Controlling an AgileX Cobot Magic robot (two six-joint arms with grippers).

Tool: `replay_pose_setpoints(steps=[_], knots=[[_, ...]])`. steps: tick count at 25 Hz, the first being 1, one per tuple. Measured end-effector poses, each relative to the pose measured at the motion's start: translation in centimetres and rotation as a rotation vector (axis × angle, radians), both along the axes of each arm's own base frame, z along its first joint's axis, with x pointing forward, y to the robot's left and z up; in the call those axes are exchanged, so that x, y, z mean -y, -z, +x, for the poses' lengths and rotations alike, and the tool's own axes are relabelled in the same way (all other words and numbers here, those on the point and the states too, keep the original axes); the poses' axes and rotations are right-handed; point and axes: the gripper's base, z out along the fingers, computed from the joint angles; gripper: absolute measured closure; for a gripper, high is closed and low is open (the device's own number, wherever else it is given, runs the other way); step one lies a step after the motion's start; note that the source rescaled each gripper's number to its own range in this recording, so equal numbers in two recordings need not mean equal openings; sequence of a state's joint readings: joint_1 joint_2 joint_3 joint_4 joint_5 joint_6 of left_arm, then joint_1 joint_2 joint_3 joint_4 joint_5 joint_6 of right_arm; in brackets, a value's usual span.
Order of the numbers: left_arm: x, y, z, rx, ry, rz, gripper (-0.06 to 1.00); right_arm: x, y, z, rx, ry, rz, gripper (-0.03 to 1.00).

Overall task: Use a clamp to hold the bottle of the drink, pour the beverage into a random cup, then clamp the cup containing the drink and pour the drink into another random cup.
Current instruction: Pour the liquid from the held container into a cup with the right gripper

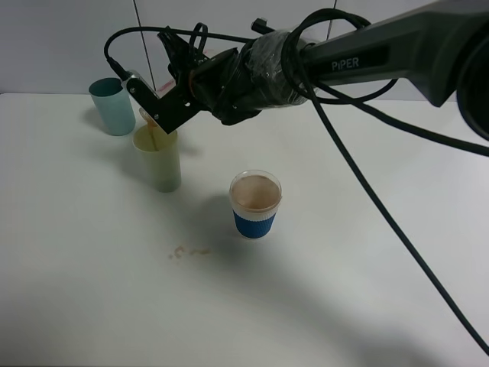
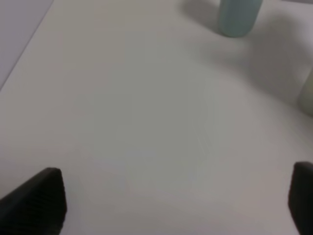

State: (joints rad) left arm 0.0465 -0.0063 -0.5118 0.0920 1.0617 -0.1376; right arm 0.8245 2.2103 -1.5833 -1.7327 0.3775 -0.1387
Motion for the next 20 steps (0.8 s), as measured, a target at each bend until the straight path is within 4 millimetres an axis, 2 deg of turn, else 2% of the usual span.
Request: replay_pose_setpoints(steps=[20], knots=[[0.0, 0.0, 0.0, 0.0, 0.0, 0.0, 0.19, -0.85, -0.24, -0.96, 0.039, 0.012, -0.024, 0.97]])
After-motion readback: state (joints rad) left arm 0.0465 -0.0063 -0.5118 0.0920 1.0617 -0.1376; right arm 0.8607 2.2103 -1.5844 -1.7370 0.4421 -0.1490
